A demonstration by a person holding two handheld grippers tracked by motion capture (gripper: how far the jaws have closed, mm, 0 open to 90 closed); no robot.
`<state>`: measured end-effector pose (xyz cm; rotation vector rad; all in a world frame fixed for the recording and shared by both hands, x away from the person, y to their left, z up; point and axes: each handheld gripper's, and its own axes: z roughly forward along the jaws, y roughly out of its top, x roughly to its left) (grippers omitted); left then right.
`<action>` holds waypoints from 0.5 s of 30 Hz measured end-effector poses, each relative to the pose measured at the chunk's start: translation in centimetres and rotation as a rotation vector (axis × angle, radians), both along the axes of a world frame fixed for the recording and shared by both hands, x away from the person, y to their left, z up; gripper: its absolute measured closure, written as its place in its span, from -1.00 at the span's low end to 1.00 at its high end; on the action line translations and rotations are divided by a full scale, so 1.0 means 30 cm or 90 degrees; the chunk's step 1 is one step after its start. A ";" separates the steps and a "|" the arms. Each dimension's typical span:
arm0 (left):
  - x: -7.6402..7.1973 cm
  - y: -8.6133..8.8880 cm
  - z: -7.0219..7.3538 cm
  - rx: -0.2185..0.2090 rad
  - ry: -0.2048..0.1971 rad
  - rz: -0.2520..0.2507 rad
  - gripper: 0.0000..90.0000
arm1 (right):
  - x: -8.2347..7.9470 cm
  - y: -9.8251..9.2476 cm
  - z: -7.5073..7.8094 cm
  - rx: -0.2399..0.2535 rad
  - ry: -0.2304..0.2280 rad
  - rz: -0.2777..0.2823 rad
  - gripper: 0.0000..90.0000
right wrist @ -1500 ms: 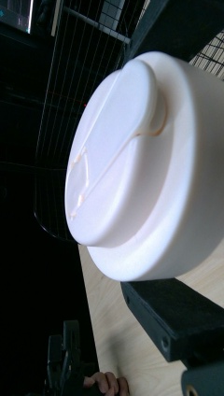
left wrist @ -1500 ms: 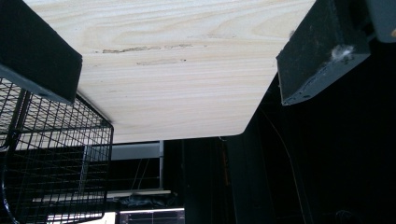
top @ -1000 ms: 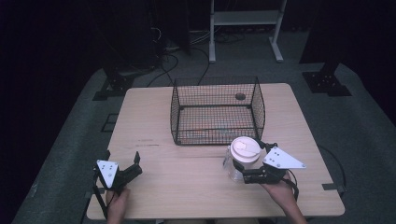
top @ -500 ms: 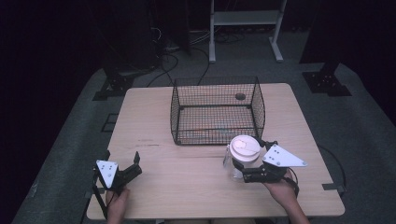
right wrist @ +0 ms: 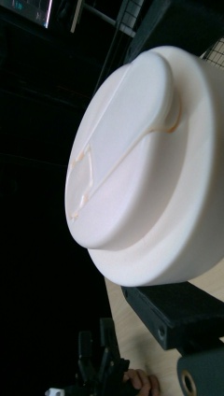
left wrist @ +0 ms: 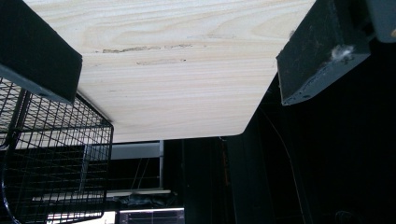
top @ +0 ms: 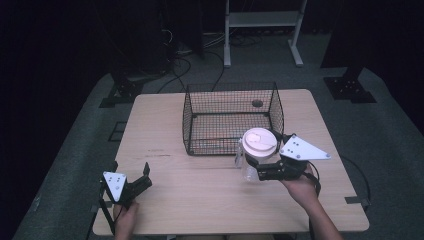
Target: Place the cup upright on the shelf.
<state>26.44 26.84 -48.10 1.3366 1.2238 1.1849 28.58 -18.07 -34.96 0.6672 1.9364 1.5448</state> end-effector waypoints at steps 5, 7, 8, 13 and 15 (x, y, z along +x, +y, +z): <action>0.001 0.000 0.000 -0.002 -0.001 0.001 -1.00 | 0.021 0.011 0.043 0.002 -0.007 0.001 -0.90; 0.000 0.001 0.000 -0.001 0.000 0.001 -1.00 | 0.038 0.017 0.074 0.004 -0.010 0.001 -0.90; 0.000 0.001 0.000 -0.001 0.000 0.001 -1.00 | 0.043 0.018 0.082 0.004 -0.012 0.000 -0.90; 0.000 0.000 0.000 -0.001 -0.001 0.000 -1.00 | 0.062 0.025 0.115 0.002 -0.018 -0.004 -0.90; 0.000 -0.001 0.000 0.002 0.000 -0.001 -1.00 | 0.076 0.029 0.134 0.007 -0.019 -0.005 -0.90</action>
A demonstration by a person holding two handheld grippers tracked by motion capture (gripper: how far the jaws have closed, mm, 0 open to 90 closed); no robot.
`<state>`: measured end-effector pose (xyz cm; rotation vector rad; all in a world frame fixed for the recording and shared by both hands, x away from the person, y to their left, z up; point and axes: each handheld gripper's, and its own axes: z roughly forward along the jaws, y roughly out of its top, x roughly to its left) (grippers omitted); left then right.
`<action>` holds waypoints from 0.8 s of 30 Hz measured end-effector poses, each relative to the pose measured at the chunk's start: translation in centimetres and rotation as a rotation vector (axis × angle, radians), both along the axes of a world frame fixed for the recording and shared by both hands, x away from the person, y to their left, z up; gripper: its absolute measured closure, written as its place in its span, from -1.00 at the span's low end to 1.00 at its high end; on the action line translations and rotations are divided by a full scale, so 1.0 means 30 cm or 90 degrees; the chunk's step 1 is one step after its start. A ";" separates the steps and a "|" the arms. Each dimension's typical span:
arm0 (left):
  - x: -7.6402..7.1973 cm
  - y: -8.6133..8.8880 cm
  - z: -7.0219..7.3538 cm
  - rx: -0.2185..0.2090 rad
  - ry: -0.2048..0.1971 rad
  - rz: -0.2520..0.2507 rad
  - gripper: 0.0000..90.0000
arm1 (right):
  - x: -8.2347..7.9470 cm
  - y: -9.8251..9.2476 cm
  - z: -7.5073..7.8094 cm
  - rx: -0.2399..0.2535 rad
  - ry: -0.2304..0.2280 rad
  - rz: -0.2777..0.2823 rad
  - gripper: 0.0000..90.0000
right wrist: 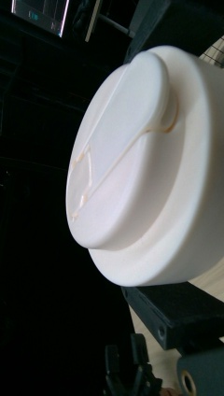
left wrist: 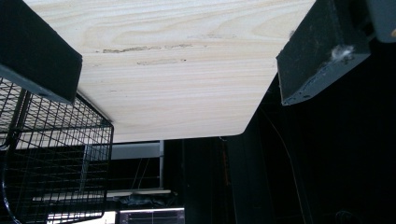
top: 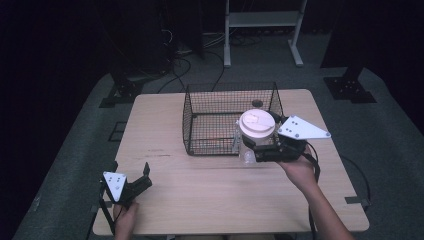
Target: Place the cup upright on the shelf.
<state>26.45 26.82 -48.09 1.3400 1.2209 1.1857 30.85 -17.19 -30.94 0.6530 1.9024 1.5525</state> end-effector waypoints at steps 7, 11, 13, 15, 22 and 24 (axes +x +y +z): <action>0.000 0.000 0.000 -0.003 -0.001 0.002 -1.00 | 0.067 0.041 0.070 -0.004 -0.011 -0.006 -0.90; 0.000 0.001 0.000 -0.005 -0.001 0.002 -1.00 | 0.097 0.061 0.099 -0.004 -0.015 -0.008 -0.90; 0.000 0.001 0.000 -0.005 0.000 0.001 -1.00 | 0.110 0.070 0.109 -0.003 -0.018 -0.010 -0.90; 0.000 0.001 0.000 -0.005 0.000 0.001 -1.00 | 0.116 0.075 0.114 -0.004 -0.018 -0.011 -0.90; 0.000 0.002 0.000 -0.006 0.000 0.001 -1.00 | 0.172 0.110 0.128 -0.019 -0.018 -0.020 -0.90; 0.000 0.002 0.000 -0.006 -0.001 0.001 -1.00 | 0.180 0.114 0.128 -0.018 -0.016 -0.022 -0.90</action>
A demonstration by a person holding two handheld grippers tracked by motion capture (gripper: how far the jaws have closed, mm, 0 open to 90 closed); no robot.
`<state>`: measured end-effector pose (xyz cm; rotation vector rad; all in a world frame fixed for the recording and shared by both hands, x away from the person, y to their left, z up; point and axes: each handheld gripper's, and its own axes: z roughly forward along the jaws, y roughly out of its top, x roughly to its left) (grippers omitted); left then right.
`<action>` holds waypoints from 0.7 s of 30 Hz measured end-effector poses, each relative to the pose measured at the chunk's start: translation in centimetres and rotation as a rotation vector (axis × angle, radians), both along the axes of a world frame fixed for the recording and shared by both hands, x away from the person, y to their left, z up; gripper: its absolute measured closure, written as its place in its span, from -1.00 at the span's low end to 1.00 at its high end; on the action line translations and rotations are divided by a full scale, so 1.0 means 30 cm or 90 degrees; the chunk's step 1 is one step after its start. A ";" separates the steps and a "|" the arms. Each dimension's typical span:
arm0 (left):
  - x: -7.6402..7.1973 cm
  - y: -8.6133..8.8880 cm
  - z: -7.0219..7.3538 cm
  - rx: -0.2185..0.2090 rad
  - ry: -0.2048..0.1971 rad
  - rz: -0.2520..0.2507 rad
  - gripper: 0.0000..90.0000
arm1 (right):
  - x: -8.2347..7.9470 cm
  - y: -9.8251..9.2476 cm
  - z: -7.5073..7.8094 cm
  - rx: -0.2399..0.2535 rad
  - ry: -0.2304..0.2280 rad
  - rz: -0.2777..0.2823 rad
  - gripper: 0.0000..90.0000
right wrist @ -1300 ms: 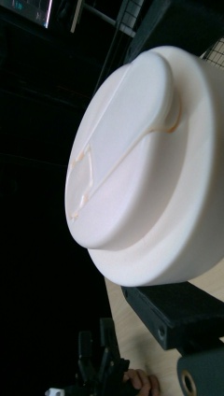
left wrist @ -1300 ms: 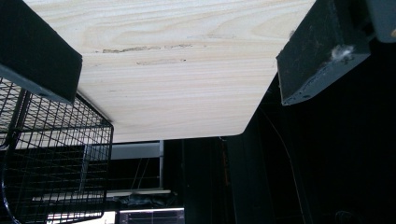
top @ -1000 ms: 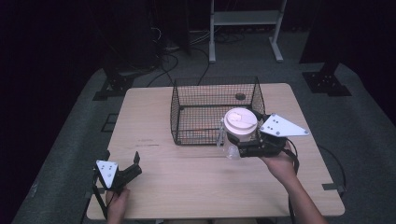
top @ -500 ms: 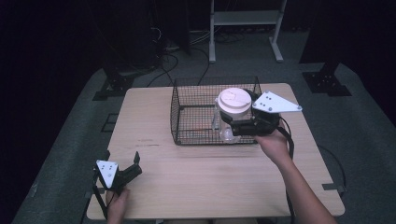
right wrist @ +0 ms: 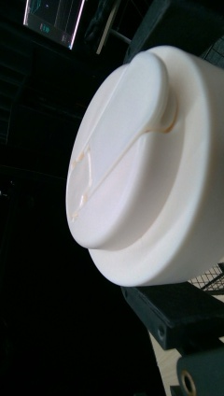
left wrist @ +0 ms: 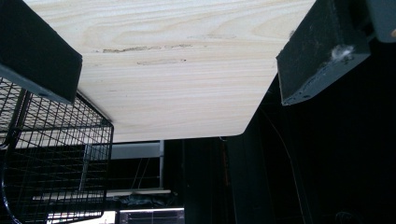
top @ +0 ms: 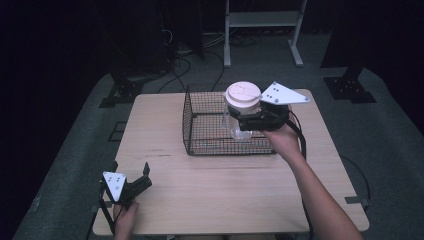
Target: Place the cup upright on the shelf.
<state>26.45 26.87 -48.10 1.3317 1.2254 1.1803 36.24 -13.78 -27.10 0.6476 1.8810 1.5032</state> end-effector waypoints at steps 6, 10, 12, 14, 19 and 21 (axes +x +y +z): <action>0.000 0.001 0.000 -0.002 0.000 0.001 -1.00 | 0.053 0.021 0.000 0.002 0.001 -0.010 -0.90; 0.000 0.002 0.000 -0.002 0.000 0.001 -1.00 | 0.080 0.034 0.000 0.001 0.002 -0.018 -0.90; 0.000 0.002 0.000 -0.003 0.001 0.001 -1.00 | 0.087 0.037 -0.001 0.002 0.001 -0.020 -0.90; 0.000 0.003 0.000 -0.002 0.000 0.001 -1.00 | 0.105 0.044 -0.002 0.004 0.003 -0.025 -0.90; 0.000 0.003 0.000 -0.003 0.001 0.001 -1.00 | 0.135 0.058 -0.007 0.003 0.005 -0.032 -0.90; 0.000 0.004 0.000 -0.004 0.001 0.001 -1.00 | 0.148 0.063 -0.013 0.002 0.008 -0.035 -0.90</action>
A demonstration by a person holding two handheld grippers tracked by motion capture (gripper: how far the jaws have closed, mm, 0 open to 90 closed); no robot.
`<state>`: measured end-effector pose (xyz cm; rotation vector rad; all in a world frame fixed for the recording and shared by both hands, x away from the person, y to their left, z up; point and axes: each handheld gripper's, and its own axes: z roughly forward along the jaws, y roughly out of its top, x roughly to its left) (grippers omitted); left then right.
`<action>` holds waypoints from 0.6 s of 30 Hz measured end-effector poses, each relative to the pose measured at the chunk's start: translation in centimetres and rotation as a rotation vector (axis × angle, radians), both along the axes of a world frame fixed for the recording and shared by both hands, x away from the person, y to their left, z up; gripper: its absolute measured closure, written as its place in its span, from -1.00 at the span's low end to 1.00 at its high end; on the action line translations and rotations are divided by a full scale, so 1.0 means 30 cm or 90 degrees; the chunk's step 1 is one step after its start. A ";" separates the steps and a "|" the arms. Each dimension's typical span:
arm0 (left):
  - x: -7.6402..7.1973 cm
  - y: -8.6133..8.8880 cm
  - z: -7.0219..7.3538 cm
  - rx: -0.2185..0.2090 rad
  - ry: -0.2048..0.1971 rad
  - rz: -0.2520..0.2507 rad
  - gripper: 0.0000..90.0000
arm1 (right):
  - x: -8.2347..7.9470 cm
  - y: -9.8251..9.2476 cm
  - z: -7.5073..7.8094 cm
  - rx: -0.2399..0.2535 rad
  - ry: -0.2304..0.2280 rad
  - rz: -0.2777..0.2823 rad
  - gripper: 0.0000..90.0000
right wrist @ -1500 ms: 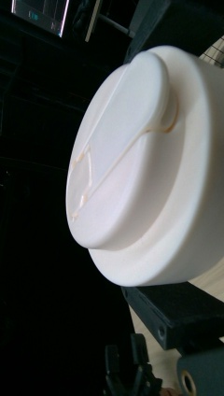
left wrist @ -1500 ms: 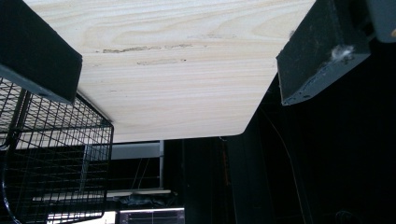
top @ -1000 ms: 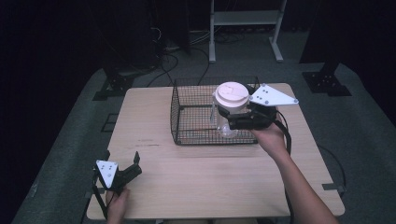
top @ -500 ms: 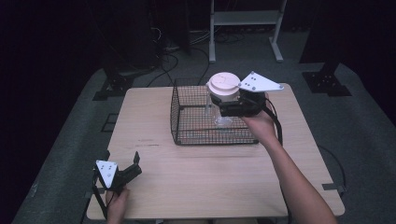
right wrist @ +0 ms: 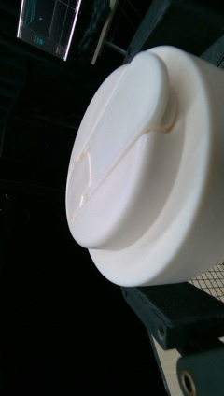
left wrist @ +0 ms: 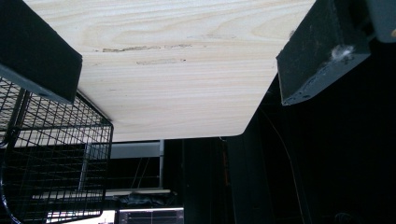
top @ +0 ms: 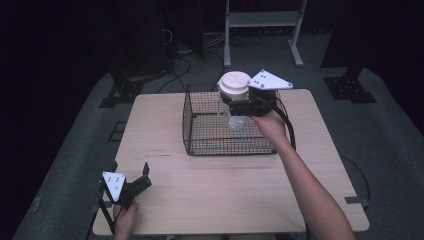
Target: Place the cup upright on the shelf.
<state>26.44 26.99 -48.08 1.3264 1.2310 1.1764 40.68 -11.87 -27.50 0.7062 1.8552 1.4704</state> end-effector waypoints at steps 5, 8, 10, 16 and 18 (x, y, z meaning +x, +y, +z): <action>0.000 0.000 0.000 0.000 0.001 -0.001 -1.00 | 0.025 0.010 -0.016 -0.006 0.002 -0.006 -0.90; 0.001 0.001 0.000 -0.002 0.000 -0.001 -1.00 | 0.047 0.024 -0.037 -0.013 0.002 -0.013 -0.90; 0.000 0.001 0.000 -0.002 0.000 -0.001 -1.00 | 0.059 0.032 -0.049 -0.018 0.005 -0.014 -0.90; 0.000 0.001 0.000 -0.003 -0.001 -0.002 -1.00 | 0.093 0.045 -0.078 -0.011 0.020 -0.009 -0.90; 0.000 0.002 0.000 -0.004 0.000 -0.002 -1.00 | 0.110 0.049 -0.094 -0.014 0.024 -0.011 -0.90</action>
